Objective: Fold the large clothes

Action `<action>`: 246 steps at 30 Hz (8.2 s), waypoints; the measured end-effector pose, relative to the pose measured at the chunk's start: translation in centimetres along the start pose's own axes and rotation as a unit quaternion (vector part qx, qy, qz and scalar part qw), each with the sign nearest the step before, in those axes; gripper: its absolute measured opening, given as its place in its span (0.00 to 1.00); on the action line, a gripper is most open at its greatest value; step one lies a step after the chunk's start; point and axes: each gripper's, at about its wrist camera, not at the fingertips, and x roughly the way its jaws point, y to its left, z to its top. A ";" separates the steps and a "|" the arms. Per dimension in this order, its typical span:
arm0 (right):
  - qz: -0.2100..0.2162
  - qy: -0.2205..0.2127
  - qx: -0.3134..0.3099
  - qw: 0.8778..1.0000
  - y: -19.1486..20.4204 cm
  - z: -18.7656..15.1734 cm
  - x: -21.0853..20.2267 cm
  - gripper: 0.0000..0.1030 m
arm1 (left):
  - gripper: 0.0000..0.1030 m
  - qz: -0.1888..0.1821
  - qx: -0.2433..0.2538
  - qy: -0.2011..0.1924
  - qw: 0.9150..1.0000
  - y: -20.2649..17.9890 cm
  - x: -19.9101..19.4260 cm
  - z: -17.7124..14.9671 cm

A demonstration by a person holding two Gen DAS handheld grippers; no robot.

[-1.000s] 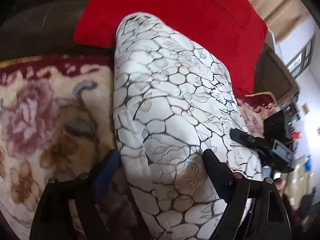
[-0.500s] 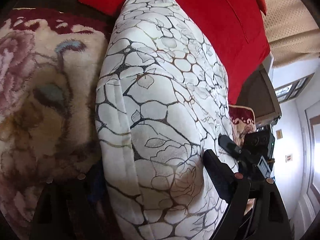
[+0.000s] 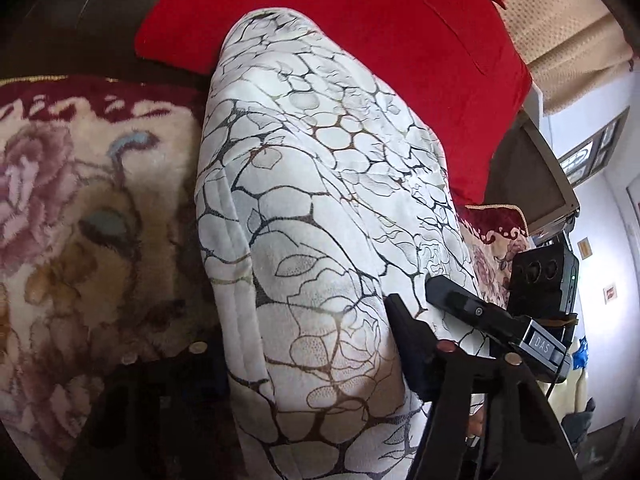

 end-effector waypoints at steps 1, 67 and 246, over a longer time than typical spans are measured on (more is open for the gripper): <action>0.000 -0.003 0.001 1.000 0.2 0.0 -0.1 0.65 | 0.59 0.001 0.004 -0.001 1.000 -0.2 -0.1 -0.1; -0.103 -0.066 -0.072 0.990 8.3 -6.5 -8.0 0.66 | 0.78 0.287 0.128 -0.123 0.941 -3.5 -11.4 -8.9; -0.153 -0.141 -0.189 0.960 26.2 -15.1 -25.5 0.70 | 1.00 0.420 0.109 -0.326 0.840 -23.0 -32.6 -20.4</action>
